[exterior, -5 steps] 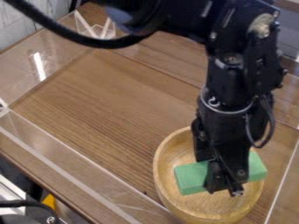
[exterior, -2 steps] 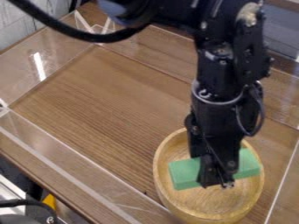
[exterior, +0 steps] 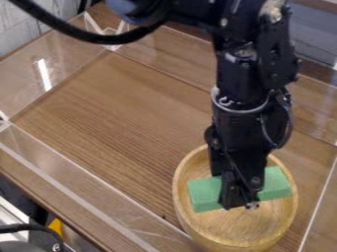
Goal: Put the green block in the brown bowl
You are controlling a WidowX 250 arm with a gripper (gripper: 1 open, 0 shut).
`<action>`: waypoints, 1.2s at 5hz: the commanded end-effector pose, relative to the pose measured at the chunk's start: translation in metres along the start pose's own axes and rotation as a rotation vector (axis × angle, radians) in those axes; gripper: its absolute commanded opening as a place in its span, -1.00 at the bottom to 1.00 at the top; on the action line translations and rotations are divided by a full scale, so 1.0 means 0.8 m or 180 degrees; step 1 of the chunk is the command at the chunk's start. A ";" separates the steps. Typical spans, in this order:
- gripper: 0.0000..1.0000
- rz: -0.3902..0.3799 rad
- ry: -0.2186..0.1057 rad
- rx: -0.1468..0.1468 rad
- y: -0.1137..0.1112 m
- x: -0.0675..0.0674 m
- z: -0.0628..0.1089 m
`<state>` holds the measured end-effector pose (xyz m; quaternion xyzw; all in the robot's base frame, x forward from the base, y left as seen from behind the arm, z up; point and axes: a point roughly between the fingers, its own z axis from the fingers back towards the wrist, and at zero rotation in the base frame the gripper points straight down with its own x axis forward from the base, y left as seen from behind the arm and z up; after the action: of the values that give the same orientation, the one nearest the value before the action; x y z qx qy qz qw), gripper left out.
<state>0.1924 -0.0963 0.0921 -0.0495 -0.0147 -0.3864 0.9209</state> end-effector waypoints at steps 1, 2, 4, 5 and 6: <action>-1.00 -0.0011 -0.0173 0.0055 0.005 0.008 0.018; -1.00 -0.0025 -0.0178 0.0041 0.005 0.008 0.018; -1.00 -0.0058 -0.0185 0.0004 0.003 0.007 0.021; -1.00 -0.0070 -0.0186 -0.0013 0.003 0.007 0.022; -1.00 -0.0079 -0.0189 -0.0028 0.003 0.007 0.025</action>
<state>0.1892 -0.0943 0.0975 -0.0655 -0.0083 -0.3976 0.9152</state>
